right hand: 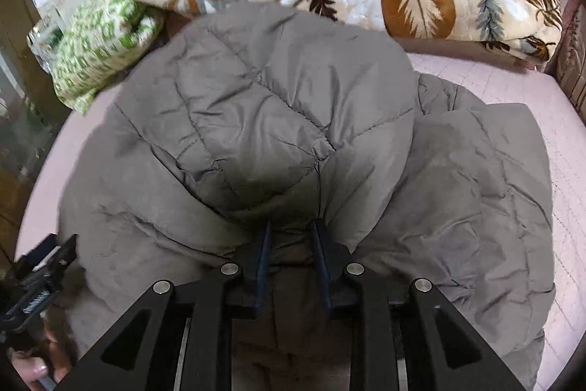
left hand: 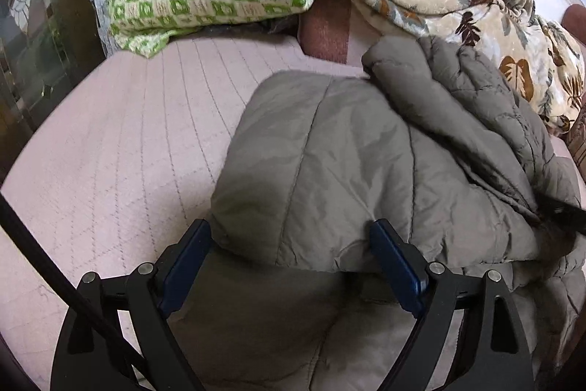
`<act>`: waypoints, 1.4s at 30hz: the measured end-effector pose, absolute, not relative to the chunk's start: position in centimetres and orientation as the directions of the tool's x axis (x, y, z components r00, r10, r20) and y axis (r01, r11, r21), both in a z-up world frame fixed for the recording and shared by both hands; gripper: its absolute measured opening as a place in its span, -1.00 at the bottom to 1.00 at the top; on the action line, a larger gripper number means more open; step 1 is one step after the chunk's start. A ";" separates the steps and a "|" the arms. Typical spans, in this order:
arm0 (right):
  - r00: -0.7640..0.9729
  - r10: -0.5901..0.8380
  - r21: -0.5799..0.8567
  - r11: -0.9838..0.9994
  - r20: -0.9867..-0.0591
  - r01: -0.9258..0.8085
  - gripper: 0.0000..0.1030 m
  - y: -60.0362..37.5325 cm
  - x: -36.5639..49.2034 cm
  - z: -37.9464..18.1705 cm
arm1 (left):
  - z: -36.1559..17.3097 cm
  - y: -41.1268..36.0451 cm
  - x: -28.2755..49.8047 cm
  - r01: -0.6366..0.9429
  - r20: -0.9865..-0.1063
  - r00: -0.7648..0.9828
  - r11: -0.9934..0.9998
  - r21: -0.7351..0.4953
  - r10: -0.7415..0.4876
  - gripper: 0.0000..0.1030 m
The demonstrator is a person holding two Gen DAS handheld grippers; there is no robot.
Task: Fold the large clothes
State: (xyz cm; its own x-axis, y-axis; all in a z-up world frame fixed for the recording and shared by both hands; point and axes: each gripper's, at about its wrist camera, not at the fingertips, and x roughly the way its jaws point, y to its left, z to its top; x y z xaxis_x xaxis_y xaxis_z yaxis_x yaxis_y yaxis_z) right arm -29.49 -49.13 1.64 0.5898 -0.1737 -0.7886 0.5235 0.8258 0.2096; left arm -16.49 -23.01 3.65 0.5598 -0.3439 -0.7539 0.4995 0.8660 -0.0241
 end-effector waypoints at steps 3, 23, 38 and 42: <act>0.657 -0.165 0.266 0.821 -0.736 0.504 -0.51 -48.2 -31.7 4.3 | 5.0 -22.6 -17.3 0.509 -0.727 0.577 0.860 -0.036 -0.371 0.72; 0.649 -0.139 0.302 0.799 -0.748 0.519 -0.28 -39.4 -46.9 3.5 | 5.4 -22.3 -26.3 0.694 -0.746 0.530 0.712 0.110 -0.402 0.72; 0.610 -0.122 0.280 0.807 -0.783 0.521 -0.21 -33.7 -53.3 0.9 | 2.1 -12.9 -32.6 0.658 -0.815 0.436 0.753 -0.001 -0.381 0.72; 0.600 -0.132 0.263 0.810 -0.789 0.524 -0.17 -32.8 -54.2 0.3 | 1.5 -11.6 -33.8 0.660 -0.812 0.449 0.751 0.019 -0.374 0.72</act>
